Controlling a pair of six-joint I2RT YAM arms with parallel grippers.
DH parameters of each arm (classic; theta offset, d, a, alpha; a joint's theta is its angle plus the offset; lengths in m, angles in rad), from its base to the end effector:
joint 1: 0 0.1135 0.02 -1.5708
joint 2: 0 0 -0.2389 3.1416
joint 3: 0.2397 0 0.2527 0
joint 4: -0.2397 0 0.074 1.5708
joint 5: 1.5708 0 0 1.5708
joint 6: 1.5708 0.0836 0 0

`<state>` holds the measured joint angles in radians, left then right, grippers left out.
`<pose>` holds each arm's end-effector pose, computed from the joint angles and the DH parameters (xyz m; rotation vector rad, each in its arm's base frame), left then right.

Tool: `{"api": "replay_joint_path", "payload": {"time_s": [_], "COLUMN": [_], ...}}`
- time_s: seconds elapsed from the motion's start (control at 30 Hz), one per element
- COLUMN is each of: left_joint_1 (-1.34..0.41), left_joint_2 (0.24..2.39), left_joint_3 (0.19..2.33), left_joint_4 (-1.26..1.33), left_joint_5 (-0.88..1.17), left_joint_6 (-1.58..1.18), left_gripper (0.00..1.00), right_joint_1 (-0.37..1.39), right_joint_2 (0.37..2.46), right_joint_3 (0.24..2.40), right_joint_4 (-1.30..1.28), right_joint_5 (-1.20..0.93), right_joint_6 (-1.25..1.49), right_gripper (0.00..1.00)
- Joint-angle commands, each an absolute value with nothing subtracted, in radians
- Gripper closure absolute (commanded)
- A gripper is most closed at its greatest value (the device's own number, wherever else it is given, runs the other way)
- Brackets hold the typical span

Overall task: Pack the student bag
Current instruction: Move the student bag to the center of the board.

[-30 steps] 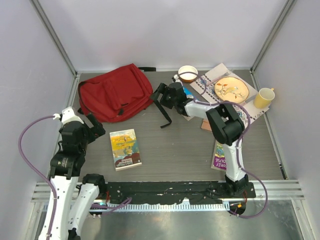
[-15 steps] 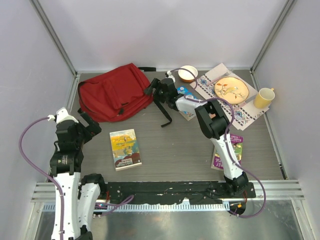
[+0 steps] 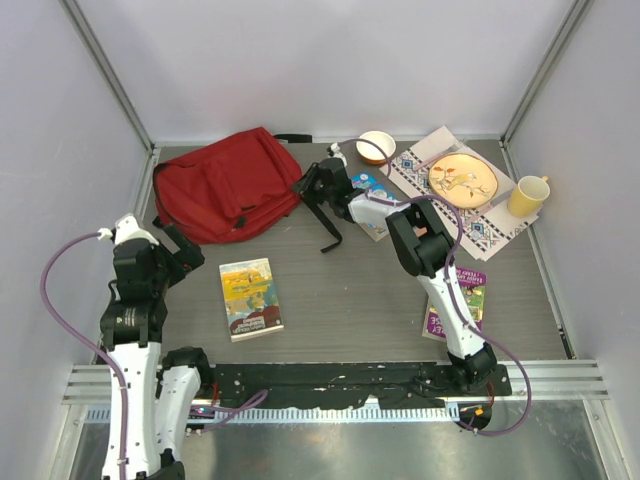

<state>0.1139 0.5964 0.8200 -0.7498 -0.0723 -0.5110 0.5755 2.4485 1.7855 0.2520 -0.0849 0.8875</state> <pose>0.1826 0.0270 0.2816 -0.6869 1.9842 -0.1639 0.4814 0.3207 0.0995 0.2725 2.1138 0.9995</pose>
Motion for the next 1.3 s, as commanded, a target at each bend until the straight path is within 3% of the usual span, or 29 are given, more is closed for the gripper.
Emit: {"api": "replay_joint_path", "payload": {"time_s": [0.0, 0.03, 0.07, 0.23, 0.4, 0.77, 1.13, 1.2, 1.23, 1.27], "left_joint_1": [0.123, 0.123, 0.123, 0.123, 0.123, 0.120, -0.027, -0.116, -0.153, -0.193], "left_joint_2": [0.604, 0.606, 0.614, 0.643, 0.624, 0.620, 0.604, 0.607, 0.615, 0.618], "left_joint_3": [0.818, 0.816, 0.816, 0.822, 0.822, 0.796, 0.713, 0.681, 0.670, 0.657], "left_joint_4": [-0.707, -0.707, -0.704, -0.693, -0.670, -0.523, -0.479, -0.476, -0.477, -0.479], "left_joint_5": [-0.040, -0.035, -0.028, -0.003, 0.098, 0.431, 0.456, 0.405, 0.324, 0.278], "left_joint_6": [-0.483, -0.482, -0.479, -0.477, -0.468, -0.531, -0.561, -0.575, -0.592, -0.604], "left_gripper": [0.00, 0.00, 0.00, 0.00, 0.00, 0.00, 0.00, 0.00, 0.01, 0.00], "right_joint_1": [0.589, 0.588, 0.586, 0.584, 0.577, 0.531, 0.457, 0.448, 0.445, 0.442], "right_joint_2": [2.419, 2.398, 2.387, 2.295, 2.087, 1.645, 1.466, 1.477, 1.482, 1.486], "right_joint_3": [1.786, 1.787, 1.795, 1.864, 1.783, 1.225, 0.792, 0.769, 0.773, 0.781], "right_joint_4": [0.285, 0.282, 0.281, 0.220, 0.236, 0.310, 0.324, 0.321, 0.307, 0.282], "right_joint_5": [-0.133, -0.133, -0.138, -0.150, -0.153, -0.075, -0.072, -0.078, -0.080, -0.077], "right_joint_6": [0.890, 0.890, 0.890, 0.847, 0.793, 0.703, 0.770, 0.778, 0.778, 0.773], "right_gripper": [0.83, 0.87, 0.99, 0.99, 0.99, 0.99, 0.99, 0.92, 0.80, 0.52]}}
